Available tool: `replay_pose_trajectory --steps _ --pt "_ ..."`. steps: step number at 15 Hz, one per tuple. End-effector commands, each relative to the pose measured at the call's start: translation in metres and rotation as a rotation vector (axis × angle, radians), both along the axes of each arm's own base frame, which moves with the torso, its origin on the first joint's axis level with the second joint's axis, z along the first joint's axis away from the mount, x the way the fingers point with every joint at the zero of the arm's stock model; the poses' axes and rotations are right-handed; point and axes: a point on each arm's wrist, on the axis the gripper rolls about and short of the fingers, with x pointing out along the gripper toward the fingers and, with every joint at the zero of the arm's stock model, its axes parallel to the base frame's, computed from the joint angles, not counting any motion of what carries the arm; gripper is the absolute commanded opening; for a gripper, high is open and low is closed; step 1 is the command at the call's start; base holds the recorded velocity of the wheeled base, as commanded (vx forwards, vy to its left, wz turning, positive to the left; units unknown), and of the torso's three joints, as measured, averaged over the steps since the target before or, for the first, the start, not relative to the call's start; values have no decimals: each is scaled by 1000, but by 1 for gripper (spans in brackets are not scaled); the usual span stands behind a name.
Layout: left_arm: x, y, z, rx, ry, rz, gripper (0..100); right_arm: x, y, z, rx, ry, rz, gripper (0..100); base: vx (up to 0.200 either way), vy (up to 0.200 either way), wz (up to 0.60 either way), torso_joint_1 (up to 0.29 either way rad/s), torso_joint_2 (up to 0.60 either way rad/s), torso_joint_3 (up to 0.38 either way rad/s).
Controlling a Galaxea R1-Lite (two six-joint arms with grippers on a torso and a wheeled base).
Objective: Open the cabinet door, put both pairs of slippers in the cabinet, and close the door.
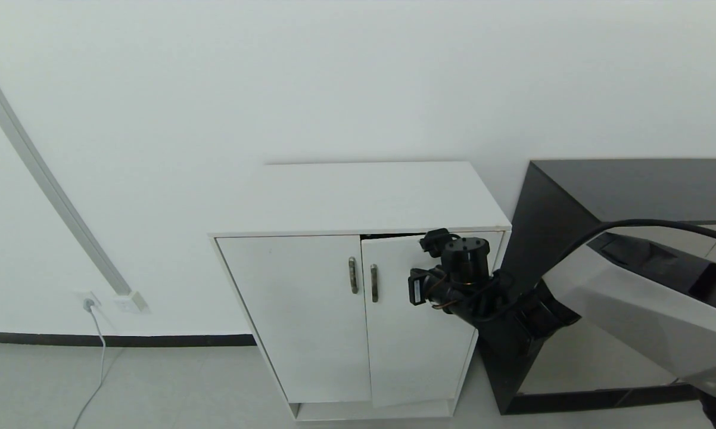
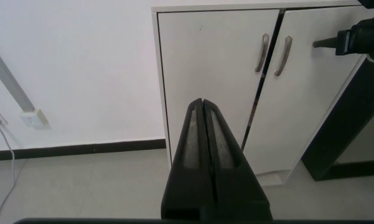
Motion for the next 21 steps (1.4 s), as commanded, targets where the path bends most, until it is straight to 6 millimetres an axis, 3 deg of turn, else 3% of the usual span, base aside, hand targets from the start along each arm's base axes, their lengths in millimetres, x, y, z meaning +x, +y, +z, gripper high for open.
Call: replay_pose_trajectory --steps 1,21 --pt "0 0 0 0 0 1 0 5 -1 -6 -5 6 -9 0 0 0 0 0 0 0" --pt "0 0 0 0 0 -2 0 22 -16 -10 -9 11 -62 0 0 0 0 0 0 0"
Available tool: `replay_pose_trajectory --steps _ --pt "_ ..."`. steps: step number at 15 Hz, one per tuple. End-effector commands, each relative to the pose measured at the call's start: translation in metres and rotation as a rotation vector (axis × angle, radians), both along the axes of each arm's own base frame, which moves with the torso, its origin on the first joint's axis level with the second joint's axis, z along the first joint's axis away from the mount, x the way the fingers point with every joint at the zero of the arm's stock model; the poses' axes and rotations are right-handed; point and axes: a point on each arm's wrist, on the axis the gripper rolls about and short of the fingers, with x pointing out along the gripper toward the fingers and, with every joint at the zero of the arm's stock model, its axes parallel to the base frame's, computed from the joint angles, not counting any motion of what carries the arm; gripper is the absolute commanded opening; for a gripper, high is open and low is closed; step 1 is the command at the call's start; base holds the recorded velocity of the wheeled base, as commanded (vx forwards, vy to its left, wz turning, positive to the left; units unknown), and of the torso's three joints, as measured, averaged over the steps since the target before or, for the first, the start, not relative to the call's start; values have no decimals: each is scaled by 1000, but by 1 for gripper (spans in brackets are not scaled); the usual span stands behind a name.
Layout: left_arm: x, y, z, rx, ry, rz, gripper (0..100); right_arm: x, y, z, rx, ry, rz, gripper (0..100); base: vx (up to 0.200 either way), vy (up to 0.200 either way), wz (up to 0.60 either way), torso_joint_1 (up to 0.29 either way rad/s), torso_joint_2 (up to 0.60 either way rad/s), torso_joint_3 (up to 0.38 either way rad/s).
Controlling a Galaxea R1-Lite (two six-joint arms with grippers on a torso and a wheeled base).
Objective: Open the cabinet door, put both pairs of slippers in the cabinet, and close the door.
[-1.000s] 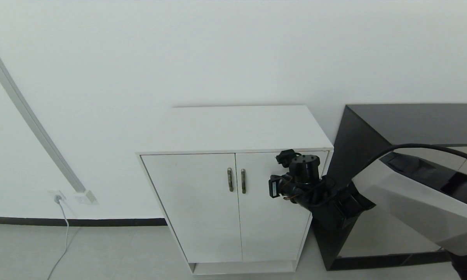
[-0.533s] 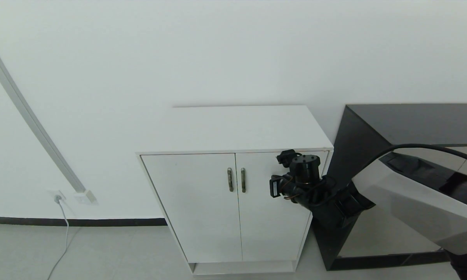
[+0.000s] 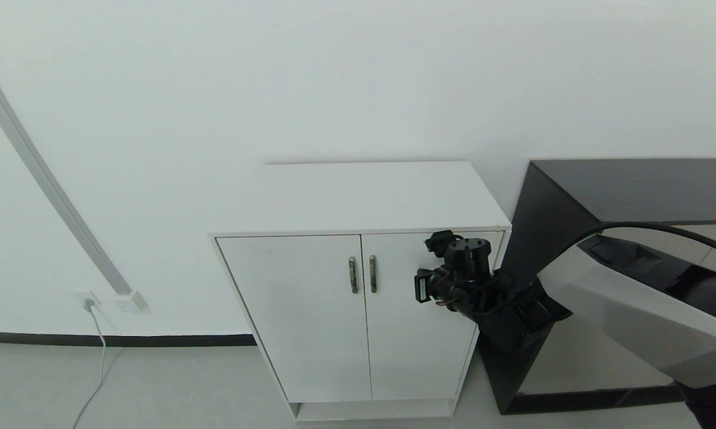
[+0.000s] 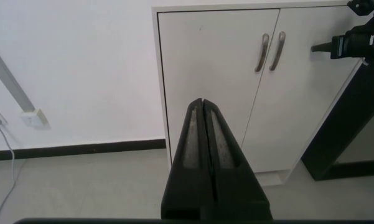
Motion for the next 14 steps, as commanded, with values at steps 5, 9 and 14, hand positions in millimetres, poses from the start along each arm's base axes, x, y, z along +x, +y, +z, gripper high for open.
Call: replay_pose_trajectory --steps 5,9,14 --pt "0 0 0 0 0 -1 0 -58 -44 59 26 -9 -28 0 0 0 0 0 0 0" --pt "0 0 0 0 0 -1 0 -133 -123 98 44 -41 -134 0 0 0 0 0 0 0" --pt "0 0 0 -2 0 1 0 -230 -214 104 39 -75 -385 0 0 0 0 0 0 0"
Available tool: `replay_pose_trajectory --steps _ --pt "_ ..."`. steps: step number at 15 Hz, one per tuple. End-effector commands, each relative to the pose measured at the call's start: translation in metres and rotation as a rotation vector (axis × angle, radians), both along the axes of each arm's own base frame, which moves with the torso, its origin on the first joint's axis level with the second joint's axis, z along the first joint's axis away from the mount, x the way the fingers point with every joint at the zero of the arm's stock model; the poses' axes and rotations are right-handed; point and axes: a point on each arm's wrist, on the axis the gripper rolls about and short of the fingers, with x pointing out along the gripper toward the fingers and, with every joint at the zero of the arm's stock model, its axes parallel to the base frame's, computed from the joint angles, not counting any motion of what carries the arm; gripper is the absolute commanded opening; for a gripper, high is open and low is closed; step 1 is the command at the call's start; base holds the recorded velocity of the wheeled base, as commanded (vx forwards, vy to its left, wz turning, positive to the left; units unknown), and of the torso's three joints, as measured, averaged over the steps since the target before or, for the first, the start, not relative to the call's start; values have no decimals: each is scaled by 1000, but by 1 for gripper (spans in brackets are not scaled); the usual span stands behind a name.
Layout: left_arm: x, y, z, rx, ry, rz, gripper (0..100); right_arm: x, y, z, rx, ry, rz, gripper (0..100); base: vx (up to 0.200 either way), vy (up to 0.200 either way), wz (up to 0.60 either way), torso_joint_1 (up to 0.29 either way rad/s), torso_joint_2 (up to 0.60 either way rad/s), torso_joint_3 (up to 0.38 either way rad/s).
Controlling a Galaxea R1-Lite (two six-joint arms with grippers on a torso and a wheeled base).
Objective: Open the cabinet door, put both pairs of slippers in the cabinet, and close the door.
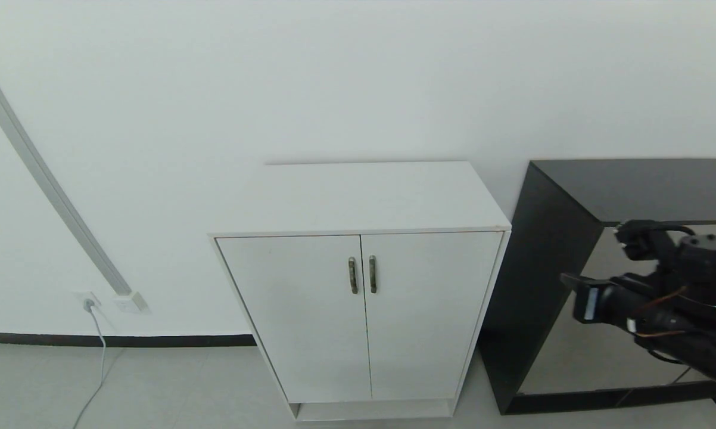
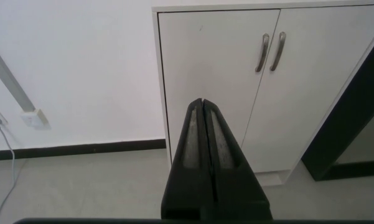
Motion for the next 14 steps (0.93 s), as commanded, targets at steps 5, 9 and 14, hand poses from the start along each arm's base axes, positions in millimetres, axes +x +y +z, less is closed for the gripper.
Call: replay_pose_trajectory --steps 5,9,14 --pt "0 0 0 0 0 -1 0 -150 -62 -15 -4 -17 -172 0 0 0 0 0 0 0" --pt "0 0 0 0 0 -1 0 -209 -68 -36 -21 0 -145 0 0 0 0 0 0 0" --pt "0 0 0 0 0 0 0 -236 -72 -56 -37 -29 -45 0 0 0 0 0 0 0"
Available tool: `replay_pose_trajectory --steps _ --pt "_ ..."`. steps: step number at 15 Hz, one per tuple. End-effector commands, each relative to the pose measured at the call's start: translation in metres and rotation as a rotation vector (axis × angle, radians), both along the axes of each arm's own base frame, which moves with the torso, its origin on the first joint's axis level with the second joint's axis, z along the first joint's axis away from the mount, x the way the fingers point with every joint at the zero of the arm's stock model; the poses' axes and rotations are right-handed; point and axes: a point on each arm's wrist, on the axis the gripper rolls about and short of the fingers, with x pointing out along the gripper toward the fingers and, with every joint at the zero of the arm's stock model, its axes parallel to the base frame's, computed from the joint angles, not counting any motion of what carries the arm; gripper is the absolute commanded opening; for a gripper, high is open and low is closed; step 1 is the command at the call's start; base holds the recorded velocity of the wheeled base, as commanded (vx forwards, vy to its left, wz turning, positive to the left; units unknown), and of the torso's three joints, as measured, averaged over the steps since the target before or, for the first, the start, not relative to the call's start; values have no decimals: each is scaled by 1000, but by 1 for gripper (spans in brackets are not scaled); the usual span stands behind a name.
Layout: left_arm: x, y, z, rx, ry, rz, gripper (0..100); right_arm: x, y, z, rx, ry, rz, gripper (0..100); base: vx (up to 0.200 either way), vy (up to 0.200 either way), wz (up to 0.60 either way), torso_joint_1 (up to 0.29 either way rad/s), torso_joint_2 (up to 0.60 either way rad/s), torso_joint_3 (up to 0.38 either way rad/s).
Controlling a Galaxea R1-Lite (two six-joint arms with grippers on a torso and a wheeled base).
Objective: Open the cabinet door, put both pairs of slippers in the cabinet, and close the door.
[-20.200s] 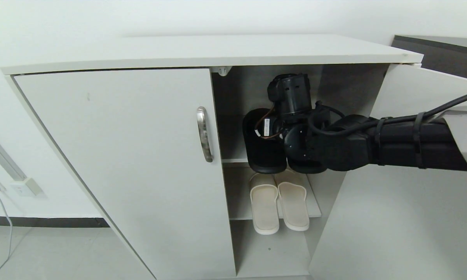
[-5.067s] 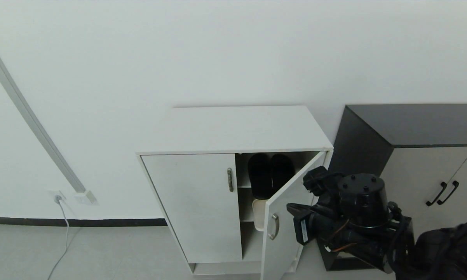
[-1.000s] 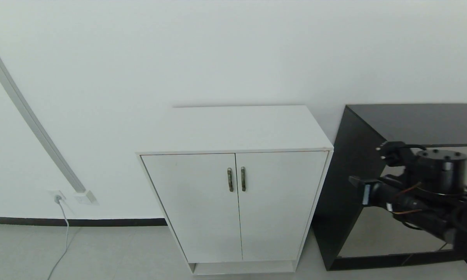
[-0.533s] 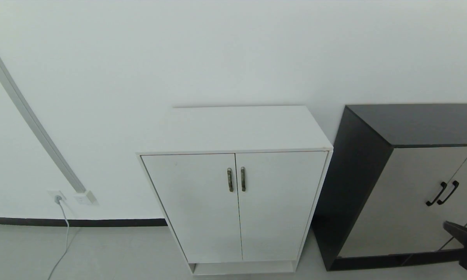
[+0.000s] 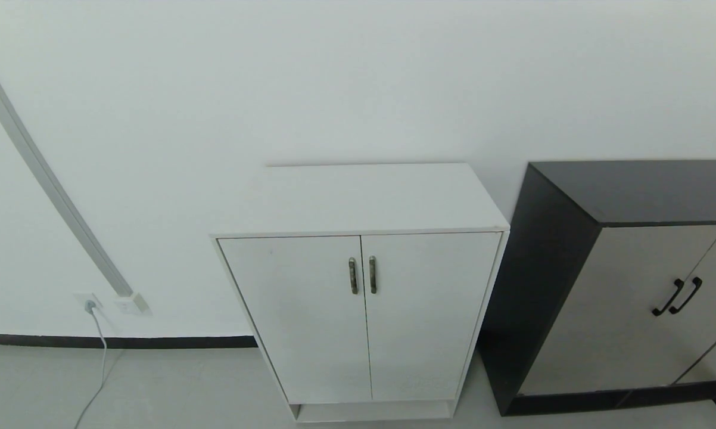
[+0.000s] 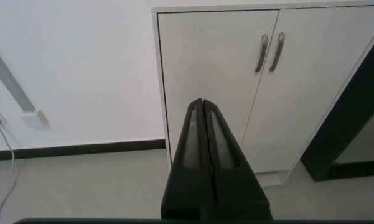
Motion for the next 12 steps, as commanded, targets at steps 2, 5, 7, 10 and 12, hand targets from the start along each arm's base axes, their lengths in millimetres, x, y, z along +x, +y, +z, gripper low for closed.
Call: replay_pose_trajectory --steps 2,5,7,10,12 --pt "0 0 0 0 0 0 0 -11 -2 -3 27 -113 46 0 0 0 0 0 0 0" --pt "0 0 0 0 0 0 0 -12 -2 -5 34 -117 73 0 0 0 0 0 0 0" --pt "0 0 0 0 0 2 0 -13 -3 -5 36 -121 77 0 0 0 0 0 0 0" --pt "0 0 0 0 0 0 0 -13 -2 -5 41 -124 93 0 0 0 0 0 0 0" --pt "0 0 0 0 0 0 0 -15 -2 -6 56 -178 107 0 0 0 0 0 0 0"
